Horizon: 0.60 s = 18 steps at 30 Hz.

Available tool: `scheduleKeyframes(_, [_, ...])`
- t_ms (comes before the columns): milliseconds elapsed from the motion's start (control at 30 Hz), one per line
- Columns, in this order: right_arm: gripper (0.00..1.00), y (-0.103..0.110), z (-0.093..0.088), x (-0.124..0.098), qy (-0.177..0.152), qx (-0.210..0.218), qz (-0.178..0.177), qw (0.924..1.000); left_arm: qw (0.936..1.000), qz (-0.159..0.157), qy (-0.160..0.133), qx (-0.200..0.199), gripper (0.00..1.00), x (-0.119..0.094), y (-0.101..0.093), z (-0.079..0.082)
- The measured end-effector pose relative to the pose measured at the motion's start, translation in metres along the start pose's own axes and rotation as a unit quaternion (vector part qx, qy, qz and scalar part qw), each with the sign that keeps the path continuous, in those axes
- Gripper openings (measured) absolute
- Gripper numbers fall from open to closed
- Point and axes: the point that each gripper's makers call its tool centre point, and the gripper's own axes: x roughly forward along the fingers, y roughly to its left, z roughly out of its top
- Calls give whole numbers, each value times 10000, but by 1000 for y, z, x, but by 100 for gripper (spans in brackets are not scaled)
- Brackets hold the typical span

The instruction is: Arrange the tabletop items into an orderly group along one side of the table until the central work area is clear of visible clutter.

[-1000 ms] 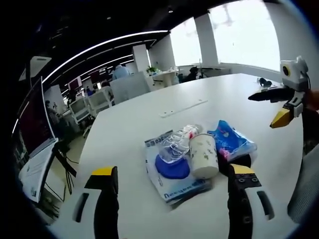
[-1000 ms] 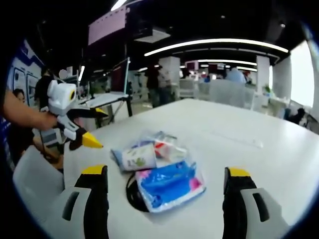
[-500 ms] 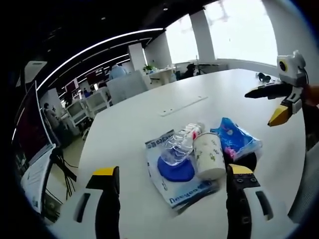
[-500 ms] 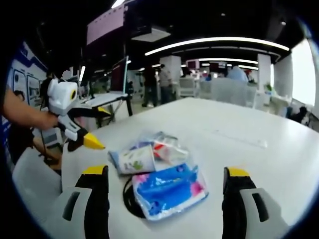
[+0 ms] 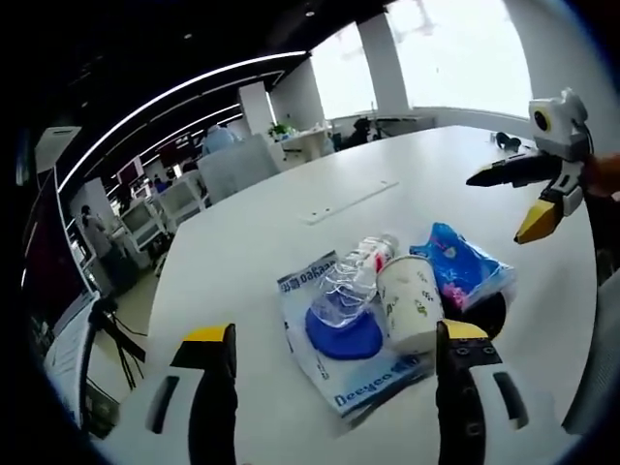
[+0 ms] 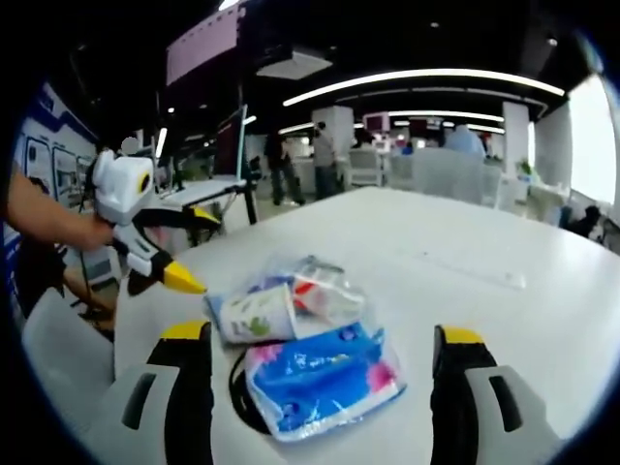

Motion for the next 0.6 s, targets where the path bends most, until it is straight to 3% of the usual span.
scheduleKeyframes(600, [91, -13, 8, 29, -15, 96, 112, 9999, 9994, -112, 180, 258, 79, 21, 5, 4])
